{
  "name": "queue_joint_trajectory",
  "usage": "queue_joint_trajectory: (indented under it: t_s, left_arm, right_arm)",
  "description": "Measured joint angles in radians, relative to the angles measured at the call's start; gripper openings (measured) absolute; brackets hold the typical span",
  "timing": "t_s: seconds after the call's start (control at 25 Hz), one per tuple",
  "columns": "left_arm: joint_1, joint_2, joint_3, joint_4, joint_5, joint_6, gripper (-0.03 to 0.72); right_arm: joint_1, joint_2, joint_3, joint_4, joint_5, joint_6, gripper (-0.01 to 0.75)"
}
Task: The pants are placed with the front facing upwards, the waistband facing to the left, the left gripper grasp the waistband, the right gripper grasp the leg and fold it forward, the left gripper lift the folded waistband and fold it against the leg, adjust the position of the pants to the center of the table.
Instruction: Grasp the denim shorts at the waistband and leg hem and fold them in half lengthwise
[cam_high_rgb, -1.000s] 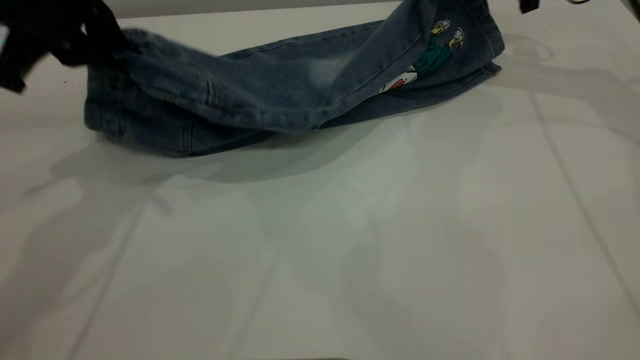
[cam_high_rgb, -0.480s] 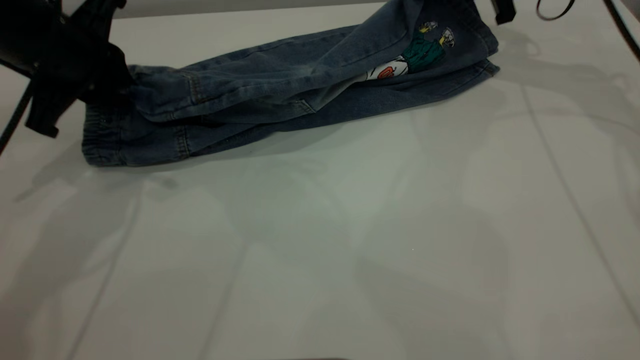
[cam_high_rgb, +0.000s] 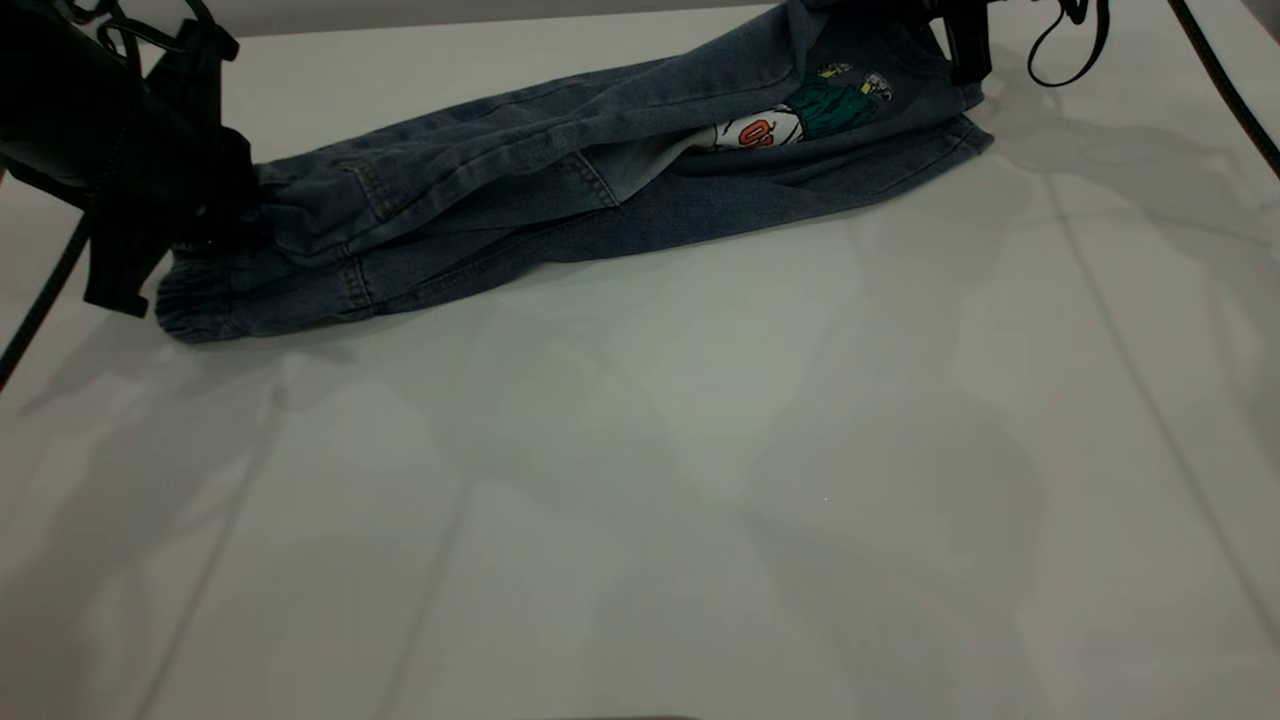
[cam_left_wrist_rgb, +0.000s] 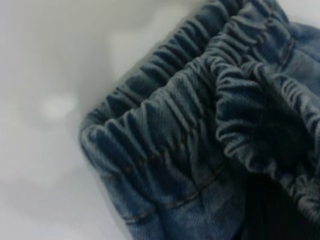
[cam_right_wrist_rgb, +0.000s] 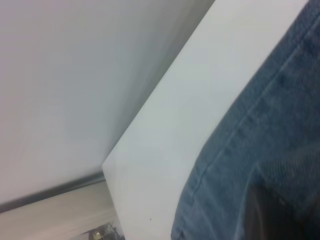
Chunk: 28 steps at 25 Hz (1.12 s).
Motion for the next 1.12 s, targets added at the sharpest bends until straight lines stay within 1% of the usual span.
queue_joint_trajectory:
  t_s: [0.12,0.4,0.56,0.68,0.8,0.92,1.04,1.12]
  left_arm:
    - [0.002,0.002,-0.018,0.055,-0.002,0.002,0.087]
    - [0.013,0.003,-0.081,0.318,0.0,0.006,0.092]
    - [0.013,0.008,-0.086,0.341,0.001,0.004,0.1]
    - [0.013,0.008,-0.087,0.314,-0.008,0.004,0.123]
    - [0.02,0.008,-0.087,0.257,-0.041,0.003,0.185]
    - [0.039,0.008,-0.087,0.22,-0.073,-0.004,0.291]
    - [0.065,0.008,-0.087,0.219,-0.08,-0.005,0.399]
    - [0.079,0.008,-0.087,0.221,-0.082,-0.004,0.45]
  right_arm:
    - [0.0,0.006,-0.012,-0.001,0.002,0.004,0.025]
    - [0.0,0.006,-0.016,-0.001,0.003,0.009,0.025]
    - [0.0,0.006,-0.016,-0.002,0.003,0.007,0.025]
    - [0.0,0.006,-0.016,-0.003,0.003,0.002,0.025]
    - [0.0,0.006,-0.016,-0.011,0.003,0.002,0.025]
    - [0.0,0.006,-0.016,-0.02,0.004,0.002,0.025]
    - [0.0,0.006,-0.016,-0.023,0.004,0.002,0.025]
    - [0.0,0.006,-0.016,-0.025,0.006,0.002,0.025]
